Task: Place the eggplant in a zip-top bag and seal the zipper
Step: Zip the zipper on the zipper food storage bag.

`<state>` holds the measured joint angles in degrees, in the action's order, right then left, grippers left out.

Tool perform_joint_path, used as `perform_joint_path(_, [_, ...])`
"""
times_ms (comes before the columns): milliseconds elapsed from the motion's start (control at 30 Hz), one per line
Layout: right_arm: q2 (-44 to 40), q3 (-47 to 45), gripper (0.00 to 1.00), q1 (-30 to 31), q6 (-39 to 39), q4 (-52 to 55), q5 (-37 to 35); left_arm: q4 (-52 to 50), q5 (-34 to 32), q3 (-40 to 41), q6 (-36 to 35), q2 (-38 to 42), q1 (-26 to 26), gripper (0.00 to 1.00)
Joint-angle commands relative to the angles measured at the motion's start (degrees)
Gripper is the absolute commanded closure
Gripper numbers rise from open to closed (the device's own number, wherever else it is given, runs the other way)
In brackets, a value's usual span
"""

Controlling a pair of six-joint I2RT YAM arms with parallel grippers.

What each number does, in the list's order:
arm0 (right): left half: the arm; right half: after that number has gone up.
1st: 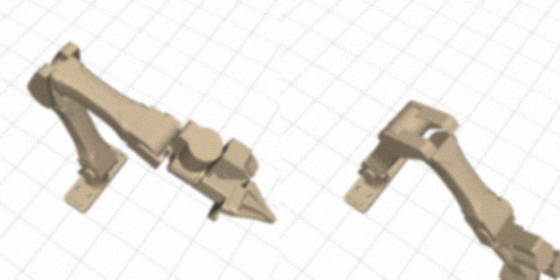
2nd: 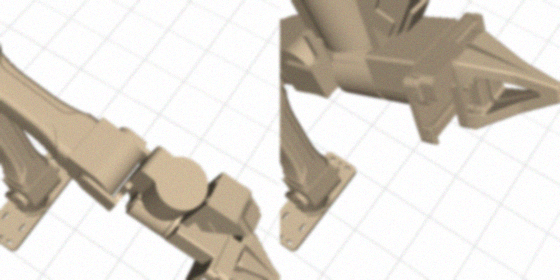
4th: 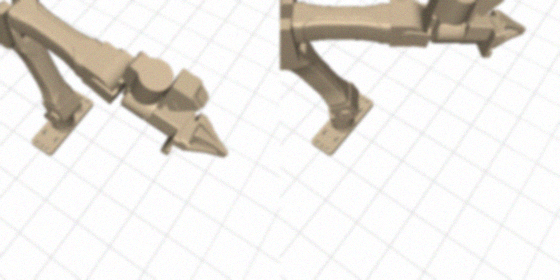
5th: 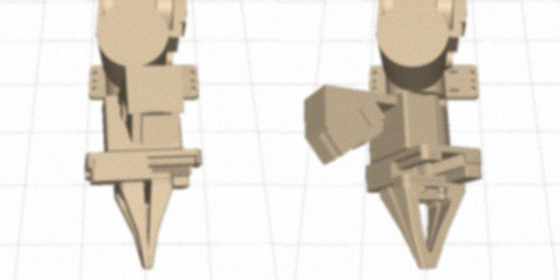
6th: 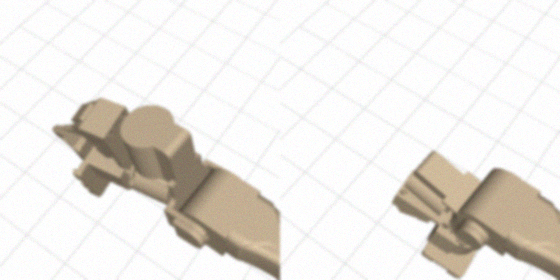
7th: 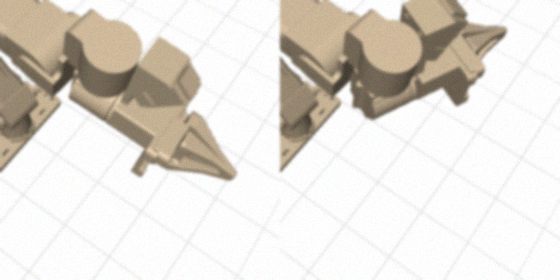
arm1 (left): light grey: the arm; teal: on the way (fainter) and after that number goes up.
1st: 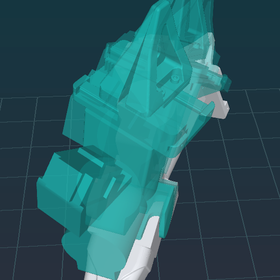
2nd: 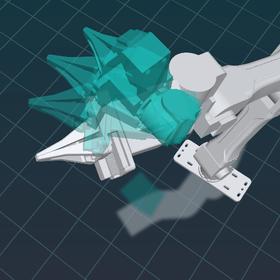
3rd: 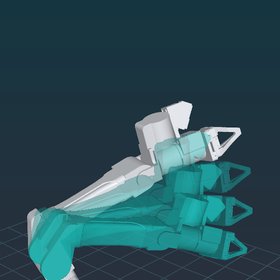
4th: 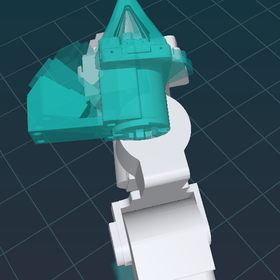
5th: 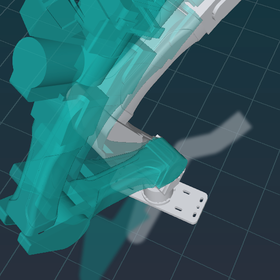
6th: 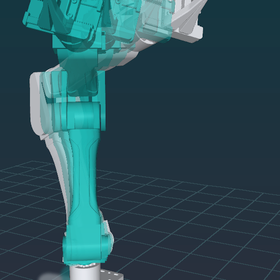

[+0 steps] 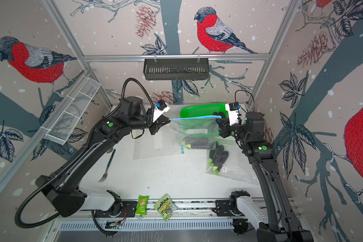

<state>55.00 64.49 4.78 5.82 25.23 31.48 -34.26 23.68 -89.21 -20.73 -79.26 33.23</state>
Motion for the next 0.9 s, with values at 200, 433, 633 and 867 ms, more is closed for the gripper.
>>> perform_joint_path(200, [-0.72, 0.99, 0.82, 8.11, -5.77, -1.24, -4.72, 2.38, -3.83, -2.76, 1.75, -1.21, -0.39, 1.0])
perform_joint_path(433, [2.99, 10.36, 0.5, 14.75, -12.21, 0.5, -10.93, -1.36, -3.97, -7.63, -0.23, -4.33, 0.49, 1.0])
perform_joint_path(633, [13.97, 21.66, 0.29, 19.36, -20.68, 7.51, -10.03, -4.19, -5.14, -10.83, -2.07, -5.8, 1.91, 1.0])
perform_joint_path(867, [21.78, 23.67, 0.27, 23.35, -22.42, 11.23, -11.14, -4.57, -4.98, -11.78, -2.81, -6.39, 2.36, 1.0])
